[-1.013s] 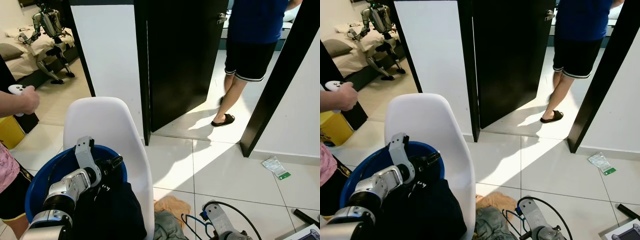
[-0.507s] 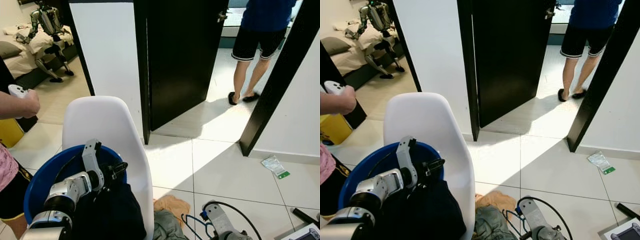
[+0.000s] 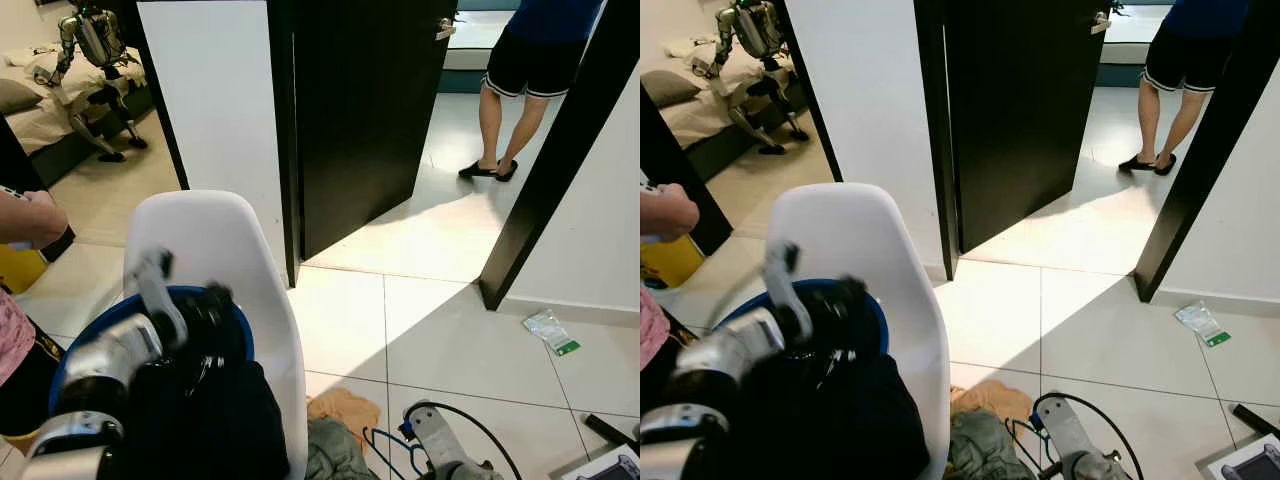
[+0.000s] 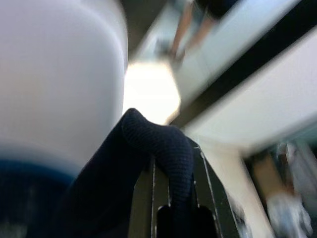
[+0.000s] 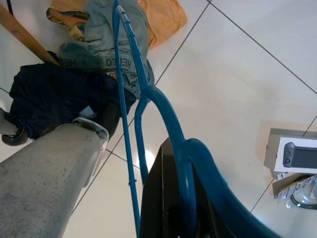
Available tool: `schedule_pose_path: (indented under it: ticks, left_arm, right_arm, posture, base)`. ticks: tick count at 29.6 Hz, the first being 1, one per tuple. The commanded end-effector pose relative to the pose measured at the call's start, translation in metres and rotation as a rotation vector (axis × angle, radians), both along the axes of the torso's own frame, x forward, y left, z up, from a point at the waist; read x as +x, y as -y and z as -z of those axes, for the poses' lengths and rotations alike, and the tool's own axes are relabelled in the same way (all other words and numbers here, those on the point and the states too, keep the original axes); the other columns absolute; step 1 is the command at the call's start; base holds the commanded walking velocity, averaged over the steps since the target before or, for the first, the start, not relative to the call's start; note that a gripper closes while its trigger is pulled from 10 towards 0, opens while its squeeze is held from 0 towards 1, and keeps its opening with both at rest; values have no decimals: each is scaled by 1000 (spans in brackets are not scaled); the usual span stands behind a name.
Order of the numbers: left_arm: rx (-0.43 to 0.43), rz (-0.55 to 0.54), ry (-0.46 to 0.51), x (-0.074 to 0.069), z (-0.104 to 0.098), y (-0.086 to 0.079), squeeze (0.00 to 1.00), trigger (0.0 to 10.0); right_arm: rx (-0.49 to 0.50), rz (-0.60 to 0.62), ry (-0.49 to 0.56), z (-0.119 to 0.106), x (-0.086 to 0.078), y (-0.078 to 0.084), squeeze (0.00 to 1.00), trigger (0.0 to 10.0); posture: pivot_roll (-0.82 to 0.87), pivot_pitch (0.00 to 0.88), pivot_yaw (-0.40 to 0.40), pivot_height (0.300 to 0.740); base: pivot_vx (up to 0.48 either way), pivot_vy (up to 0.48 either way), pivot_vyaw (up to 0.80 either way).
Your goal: Hang hanger
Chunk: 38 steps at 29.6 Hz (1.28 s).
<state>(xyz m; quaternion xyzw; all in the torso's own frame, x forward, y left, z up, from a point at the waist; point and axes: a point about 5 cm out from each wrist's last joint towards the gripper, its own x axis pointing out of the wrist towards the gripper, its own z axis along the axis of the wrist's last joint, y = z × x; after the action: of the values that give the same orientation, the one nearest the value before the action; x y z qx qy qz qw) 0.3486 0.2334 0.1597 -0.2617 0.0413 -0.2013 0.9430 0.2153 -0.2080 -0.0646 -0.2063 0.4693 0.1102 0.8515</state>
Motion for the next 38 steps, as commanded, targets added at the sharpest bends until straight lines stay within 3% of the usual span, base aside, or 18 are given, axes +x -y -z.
schedule_pose_path:
  ticks: [1,2,5,6,7,10,13,16,18,19,21,29,31,32,34,38]
  left_arm:
    - [-44,-33,173,1,-50,-4,0,0]
    - [-44,-33,173,1,-50,-4,0,0]
    - [-117,27,469,-17,-124,14,0,0]
    - [-117,27,469,-17,-124,14,0,0]
    - [-128,55,547,-24,-144,22,0,0]
    - [-126,73,605,-30,-159,31,0,0]
    - [-73,49,671,-38,-182,43,0,0]
    - [-43,10,670,-37,-185,43,0,0]
    - [106,-106,628,-32,-182,39,0,0]
    - [106,-106,628,-32,-182,39,0,0]
    - [333,-240,542,-26,-167,34,0,0]
    - [469,-493,358,-22,-142,14,0,0]
    - [578,-590,309,-27,-134,11,0,0]
    - [578,-590,309,-27,-134,11,0,0]
    - [674,-558,276,-31,-122,25,0,0]
    - [733,-506,238,-34,-108,40,0,0]
  right_arm:
    - [0,-8,4,-1,3,-3,0,10000]
    - [0,-8,4,-1,3,-3,0,10000]
    - [2,-11,6,-2,4,-4,0,10000]
    - [2,-11,6,-2,4,-4,0,10000]
    - [3,-12,7,-2,4,-4,0,10000]
    - [3,-11,8,-2,5,-5,0,10000]
    - [4,-11,10,-2,5,-5,0,10000]
    - [5,-11,11,-2,6,-5,0,10000]
    - [6,-10,12,-2,6,-5,0,10000]
    - [6,-10,12,-2,6,-5,0,10000]
    - [7,-11,13,-2,6,-6,0,10000]
    - [9,-12,12,-2,6,-6,0,10000]
    - [10,-12,12,-2,6,-6,0,10000]
    - [10,-12,12,-2,6,-6,0,10000]
    - [10,-14,10,-2,6,-6,0,10000]
    - [10,-15,9,-2,6,-6,0,10000]
  posture:
    - [-21,22,21,740]
    - [-21,22,21,740]
    - [-18,17,20,740]
    - [-18,17,20,740]
    - [-16,11,18,740]
    - [-15,9,19,740]
    - [-14,3,20,740]
    - [-13,2,21,740]
    - [-12,1,22,740]
    - [-12,1,22,740]
    - [-12,1,24,740]
    - [-10,4,26,740]
    - [-8,5,26,740]
    - [-8,5,26,740]
    - [-6,7,27,740]
    - [-7,9,31,740]
  base:
    - [0,0,0]
    - [0,0,0]
    - [0,0,0]
    - [0,0,0]
    - [0,0,0]
    - [0,0,0]
    - [0,0,0]
    - [0,0,0]
    - [0,0,0]
    - [0,0,0]
    - [0,0,0]
    - [0,0,0]
    - [0,0,0]
    - [0,0,0]
    - [0,0,0]
    - [0,0,0]
